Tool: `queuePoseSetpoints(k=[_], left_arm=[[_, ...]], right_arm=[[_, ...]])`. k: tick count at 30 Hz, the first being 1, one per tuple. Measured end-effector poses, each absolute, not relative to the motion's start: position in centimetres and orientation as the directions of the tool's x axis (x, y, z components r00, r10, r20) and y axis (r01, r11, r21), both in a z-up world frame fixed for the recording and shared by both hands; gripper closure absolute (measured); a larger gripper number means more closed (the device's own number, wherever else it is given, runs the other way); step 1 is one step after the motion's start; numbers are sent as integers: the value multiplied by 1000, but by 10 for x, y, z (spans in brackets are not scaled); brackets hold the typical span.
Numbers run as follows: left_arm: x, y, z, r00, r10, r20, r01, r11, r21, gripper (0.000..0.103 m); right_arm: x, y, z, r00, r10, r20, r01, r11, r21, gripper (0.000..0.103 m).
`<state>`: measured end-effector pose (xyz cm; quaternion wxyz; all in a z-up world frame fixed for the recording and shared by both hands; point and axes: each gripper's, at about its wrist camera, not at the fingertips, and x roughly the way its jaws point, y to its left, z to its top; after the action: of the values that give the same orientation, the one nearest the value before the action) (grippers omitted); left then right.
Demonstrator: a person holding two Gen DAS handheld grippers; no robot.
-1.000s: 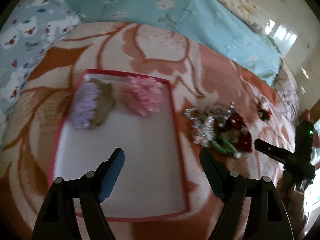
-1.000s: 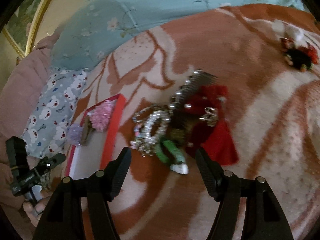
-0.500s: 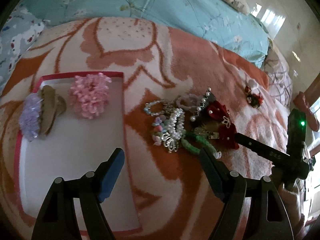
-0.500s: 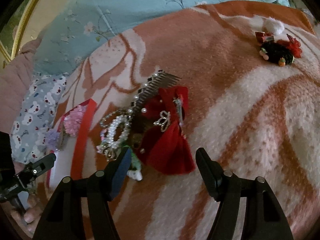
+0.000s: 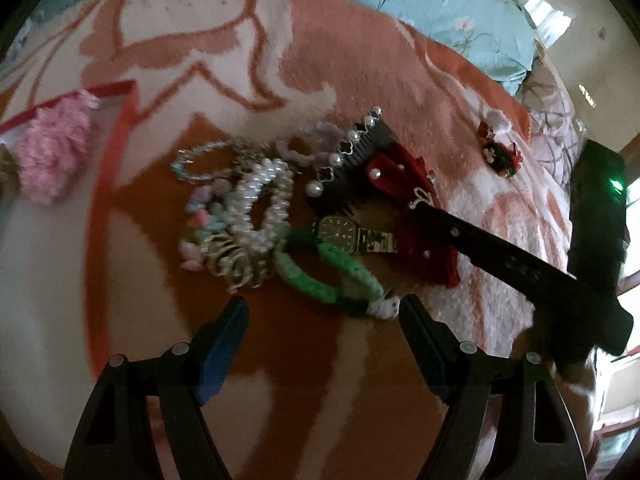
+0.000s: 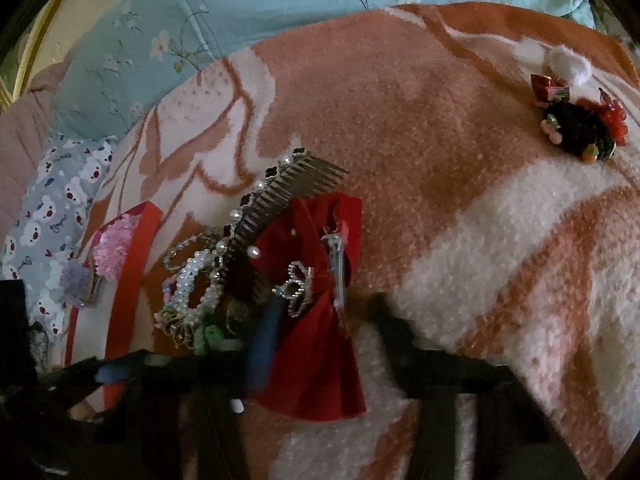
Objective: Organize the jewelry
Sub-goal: 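Move both grippers back to the pile of accessories, then grasp the green braided hair tie with the left gripper while the right grasps the red bow clip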
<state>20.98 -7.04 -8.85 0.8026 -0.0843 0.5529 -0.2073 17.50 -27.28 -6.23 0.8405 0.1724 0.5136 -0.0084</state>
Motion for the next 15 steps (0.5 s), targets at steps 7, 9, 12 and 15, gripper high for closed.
queuePoseSetpoints(k=[7,9,12,15], left_arm=[[233,-89,-123,249,-443,-861,204,893,-400,47],[234,-90,-127,251,-450,-857,209,890,-406,58],[233,-92,-125,252,-475,-843,233,876,-423,86],[228,-92,-117,272,-462,-845,260,880,-397,88]], right_arm=[[164,-282,-47,512,172,-842,206,927,314,77],[159,-286,-41,527,185,-830,212,917,339,77],[152,-288,-36,540,190,-820,215,911,352,77],[147,-286,-31,549,197,-812,213,907,364,77]])
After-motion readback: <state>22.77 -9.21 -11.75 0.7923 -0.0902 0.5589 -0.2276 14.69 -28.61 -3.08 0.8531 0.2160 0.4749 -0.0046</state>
